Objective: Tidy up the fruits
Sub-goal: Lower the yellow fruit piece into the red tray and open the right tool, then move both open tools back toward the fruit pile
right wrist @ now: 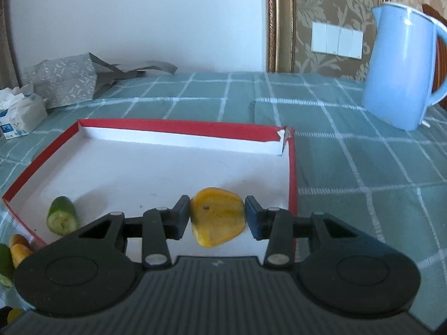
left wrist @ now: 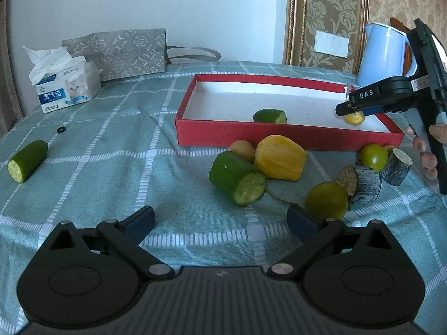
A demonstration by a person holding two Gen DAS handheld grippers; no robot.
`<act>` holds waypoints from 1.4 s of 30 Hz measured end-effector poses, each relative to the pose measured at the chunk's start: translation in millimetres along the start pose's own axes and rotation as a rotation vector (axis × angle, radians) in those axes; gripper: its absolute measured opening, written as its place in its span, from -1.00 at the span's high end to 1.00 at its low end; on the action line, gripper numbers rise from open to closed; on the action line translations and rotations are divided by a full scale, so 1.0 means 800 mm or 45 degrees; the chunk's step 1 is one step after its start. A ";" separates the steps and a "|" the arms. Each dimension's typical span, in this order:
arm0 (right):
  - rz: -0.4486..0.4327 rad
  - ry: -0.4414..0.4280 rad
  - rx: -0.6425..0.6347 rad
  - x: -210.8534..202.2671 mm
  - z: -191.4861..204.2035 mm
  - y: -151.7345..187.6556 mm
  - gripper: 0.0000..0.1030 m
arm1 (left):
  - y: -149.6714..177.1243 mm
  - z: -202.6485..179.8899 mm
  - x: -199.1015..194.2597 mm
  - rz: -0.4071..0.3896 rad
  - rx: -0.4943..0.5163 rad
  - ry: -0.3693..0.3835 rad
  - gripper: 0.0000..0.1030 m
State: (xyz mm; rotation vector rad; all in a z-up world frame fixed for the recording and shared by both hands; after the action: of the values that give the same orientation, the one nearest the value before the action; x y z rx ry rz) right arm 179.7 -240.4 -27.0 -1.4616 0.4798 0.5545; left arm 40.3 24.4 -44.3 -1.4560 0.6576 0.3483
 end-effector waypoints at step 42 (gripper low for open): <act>-0.455 0.173 -0.055 -0.174 -0.022 0.108 -1.00 | -0.009 -0.006 -0.015 -0.118 0.021 0.001 -0.98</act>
State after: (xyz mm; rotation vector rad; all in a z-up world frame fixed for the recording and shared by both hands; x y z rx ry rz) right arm 17.2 -264.0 -10.2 -1.5886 0.3028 0.1836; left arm 34.2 21.2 -31.5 -1.4658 0.5902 0.2701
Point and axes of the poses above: each gripper's, at about its wrist camera, not at the fingertips, and x roughly the way its jaws point, z to its left, y to its underside, the point moved 3 cm from there along x, roughly the way its jaws point, and after that the axes turned 1 degree about y, right-handed, at the moved point
